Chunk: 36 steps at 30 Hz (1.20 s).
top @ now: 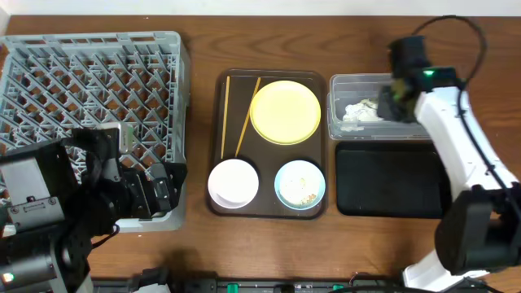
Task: Sort waste into correct bins and load items into the dishwasher
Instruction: 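Move the right gripper to the light-blue bowl and grasp its rim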
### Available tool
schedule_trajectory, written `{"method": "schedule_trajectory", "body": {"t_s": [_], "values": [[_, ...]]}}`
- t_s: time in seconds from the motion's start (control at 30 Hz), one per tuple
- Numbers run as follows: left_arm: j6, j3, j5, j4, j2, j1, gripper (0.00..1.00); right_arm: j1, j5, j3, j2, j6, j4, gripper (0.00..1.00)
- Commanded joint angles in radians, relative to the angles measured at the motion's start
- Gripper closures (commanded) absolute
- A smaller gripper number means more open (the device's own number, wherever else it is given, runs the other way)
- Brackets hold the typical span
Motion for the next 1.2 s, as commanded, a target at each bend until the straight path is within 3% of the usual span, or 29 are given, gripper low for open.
{"method": "schedule_trajectory", "body": {"t_s": [0.0, 0.13, 0.23, 0.37, 0.43, 0.53, 0.67, 0.83, 1.0, 1.17], "values": [[0.017, 0.016, 0.006, 0.001, 0.000, -0.003, 0.02, -0.035, -0.037, 0.024, -0.010, 0.012, 0.026, 0.99], [0.017, 0.016, 0.006, 0.001, 0.000, -0.003, 0.02, -0.017, -0.260, 0.028, -0.032, -0.154, 0.066, 0.95], [0.017, 0.016, 0.006, 0.001, 0.000, -0.003, 0.02, 0.034, -0.532, 0.028, -0.045, -0.302, 0.069, 0.89], [0.017, 0.016, 0.006, 0.001, 0.000, -0.003, 0.02, 0.156, -0.739, 0.027, -0.047, -0.352, -0.003, 0.84], [0.017, 0.016, 0.006, 0.001, 0.000, -0.003, 0.02, 0.238, -0.715, 0.023, -0.047, -0.352, -0.053, 0.78], [0.017, 0.016, 0.006, 0.001, 0.000, -0.003, 0.02, 0.378, -0.612, 0.003, -0.041, -0.299, -0.093, 0.60], [0.017, 0.016, 0.006, 0.001, 0.000, -0.003, 0.02, 0.551, -0.445, -0.042, -0.023, -0.121, -0.078, 0.55], [0.017, 0.016, 0.006, 0.001, 0.000, -0.003, 0.02, 0.690, -0.281, -0.172, -0.021, 0.066, 0.062, 0.57], [0.017, 0.016, 0.006, 0.001, 0.000, -0.003, 0.02, 0.737, -0.174, -0.273, -0.020, 0.153, 0.203, 0.51], [0.017, 0.016, 0.006, 0.001, 0.000, -0.003, 0.02, 0.743, -0.200, -0.304, -0.014, 0.195, 0.262, 0.69]]}}
